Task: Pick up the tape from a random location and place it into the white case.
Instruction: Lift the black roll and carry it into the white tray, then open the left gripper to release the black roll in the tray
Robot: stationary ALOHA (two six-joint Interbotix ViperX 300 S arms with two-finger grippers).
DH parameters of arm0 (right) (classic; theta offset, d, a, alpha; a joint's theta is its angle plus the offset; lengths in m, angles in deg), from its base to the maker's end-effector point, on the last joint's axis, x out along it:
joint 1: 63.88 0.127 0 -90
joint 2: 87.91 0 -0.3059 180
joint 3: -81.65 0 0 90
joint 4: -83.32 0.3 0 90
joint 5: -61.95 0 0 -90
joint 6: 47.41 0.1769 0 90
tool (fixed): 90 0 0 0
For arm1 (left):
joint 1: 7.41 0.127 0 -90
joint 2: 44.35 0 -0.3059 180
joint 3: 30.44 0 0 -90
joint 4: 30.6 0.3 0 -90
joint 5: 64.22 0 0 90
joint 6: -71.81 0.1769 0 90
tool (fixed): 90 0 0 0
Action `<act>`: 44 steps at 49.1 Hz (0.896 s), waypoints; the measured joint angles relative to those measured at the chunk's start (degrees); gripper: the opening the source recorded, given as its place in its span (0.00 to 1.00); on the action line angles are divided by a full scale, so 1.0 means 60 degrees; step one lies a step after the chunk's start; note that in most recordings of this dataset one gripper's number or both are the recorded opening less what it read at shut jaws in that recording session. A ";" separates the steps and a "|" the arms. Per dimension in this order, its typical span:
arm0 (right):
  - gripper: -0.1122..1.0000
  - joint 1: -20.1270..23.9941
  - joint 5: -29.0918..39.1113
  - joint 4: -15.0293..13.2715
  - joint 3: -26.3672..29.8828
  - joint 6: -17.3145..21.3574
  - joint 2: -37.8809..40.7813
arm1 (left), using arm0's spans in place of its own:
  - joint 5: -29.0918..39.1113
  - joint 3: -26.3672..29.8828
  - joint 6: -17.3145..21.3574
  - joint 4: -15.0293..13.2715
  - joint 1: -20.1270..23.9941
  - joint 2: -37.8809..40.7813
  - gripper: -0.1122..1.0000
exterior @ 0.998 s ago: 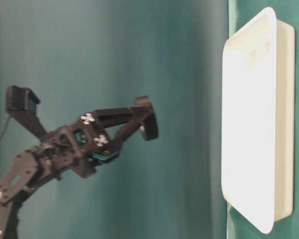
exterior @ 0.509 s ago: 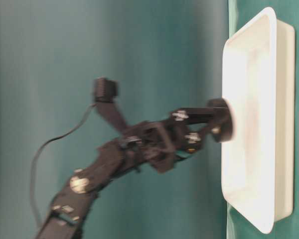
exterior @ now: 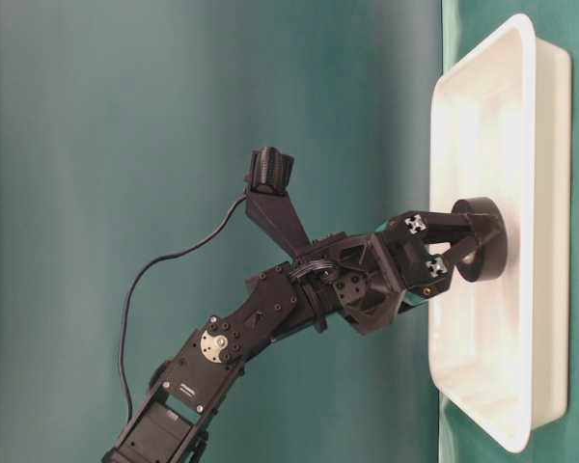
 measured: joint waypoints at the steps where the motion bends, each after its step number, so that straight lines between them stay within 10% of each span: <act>1: 0.93 0.0000 0.0000 0.0000 0.0000 0.0000 0.0000 | 0.0000 0.0000 0.0000 0.0015 0.0000 0.0015 0.27; 18: 0.93 0.0000 0.0015 0.0000 0.0000 -0.0015 0.0000 | 0.0044 0.0015 0.0483 0.0000 0.0015 0.0000 0.98; 44: 0.93 0.0000 0.0015 0.0000 0.0015 0.0000 0.0015 | 0.1553 0.0776 0.0630 0.0000 -0.0146 -0.1509 0.98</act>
